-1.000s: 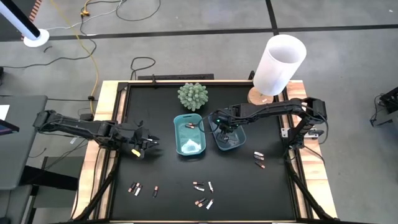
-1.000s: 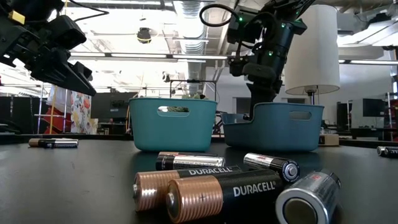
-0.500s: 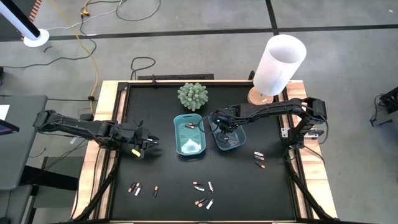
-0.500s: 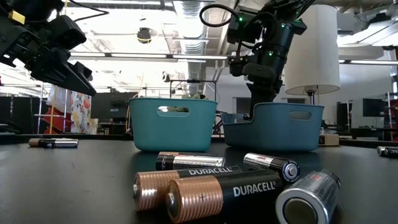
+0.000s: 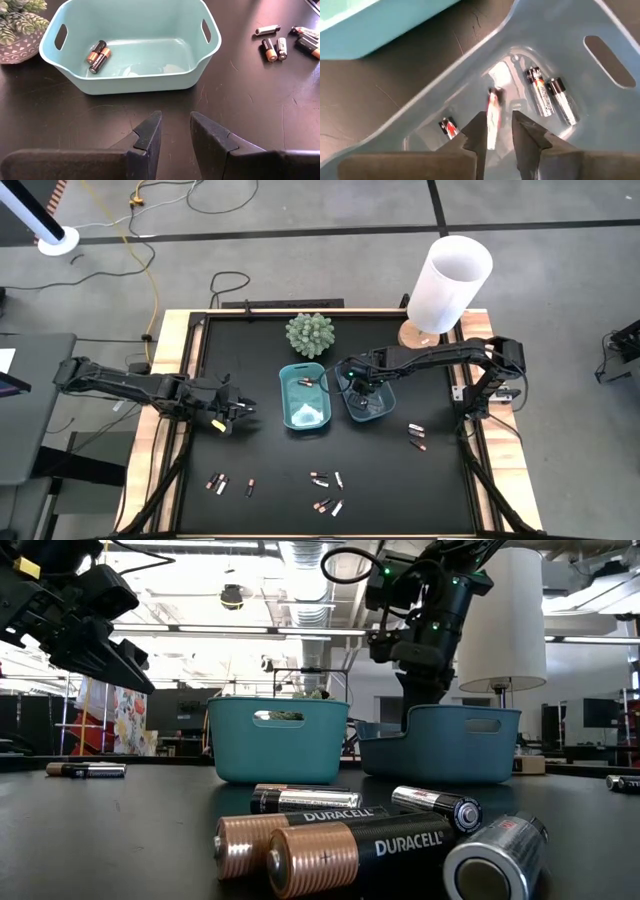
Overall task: Sort batteries
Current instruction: Put the black battery into the green bin, then put the white battery into the blue bin
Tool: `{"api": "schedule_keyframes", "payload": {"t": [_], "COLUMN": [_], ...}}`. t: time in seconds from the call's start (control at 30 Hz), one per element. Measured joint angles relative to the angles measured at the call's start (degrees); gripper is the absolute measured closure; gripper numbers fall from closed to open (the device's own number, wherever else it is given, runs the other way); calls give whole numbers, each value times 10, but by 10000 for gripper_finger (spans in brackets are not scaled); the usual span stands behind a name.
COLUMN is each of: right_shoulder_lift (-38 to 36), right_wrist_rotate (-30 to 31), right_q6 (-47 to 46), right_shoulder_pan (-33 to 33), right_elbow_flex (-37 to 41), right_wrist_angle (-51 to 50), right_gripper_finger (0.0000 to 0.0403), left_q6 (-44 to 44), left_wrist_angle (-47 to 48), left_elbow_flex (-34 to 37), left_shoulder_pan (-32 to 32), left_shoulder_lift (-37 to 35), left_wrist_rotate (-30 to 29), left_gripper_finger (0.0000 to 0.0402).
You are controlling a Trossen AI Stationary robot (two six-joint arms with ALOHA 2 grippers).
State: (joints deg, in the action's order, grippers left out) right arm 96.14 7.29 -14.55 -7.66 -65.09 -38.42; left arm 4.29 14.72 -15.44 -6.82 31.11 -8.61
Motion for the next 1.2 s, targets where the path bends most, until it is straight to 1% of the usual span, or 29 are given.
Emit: {"api": "schedule_keyframes", "payload": {"t": [0.13,0.43,0.63,0.73,0.8,0.9,1.07,1.2], "right_shoulder_lift": [0,-7,-65,-101,-129,-176,-256,-304], "right_wrist_rotate": [0,0,4,31,55,91,110,134], "right_q6": [0,-5,-18,-37,-52,-96,-230,-348], "right_shoulder_pan": [2,12,58,90,115,155,229,298], "right_elbow_flex": [-18,-81,-82,-82,-70,-29,60,126], "right_wrist_angle": [-31,-127,-149,-159,-158,-159,-149,-153], "right_gripper_finger": [295,294,294,294,294,294,302,310], "left_q6": [0,0,0,0,0,0,0,0], "left_wrist_angle": [0,0,0,0,0,1,2,3], "left_elbow_flex": [0,0,0,0,0,0,0,0], "left_shoulder_pan": [0,0,0,0,0,0,0,0], "left_shoulder_lift": [0,0,0,0,0,0,0,0], "left_wrist_rotate": [0,0,0,0,0,0,0,0], "left_gripper_finger": [304,304,304,304,304,304,304,304]}}
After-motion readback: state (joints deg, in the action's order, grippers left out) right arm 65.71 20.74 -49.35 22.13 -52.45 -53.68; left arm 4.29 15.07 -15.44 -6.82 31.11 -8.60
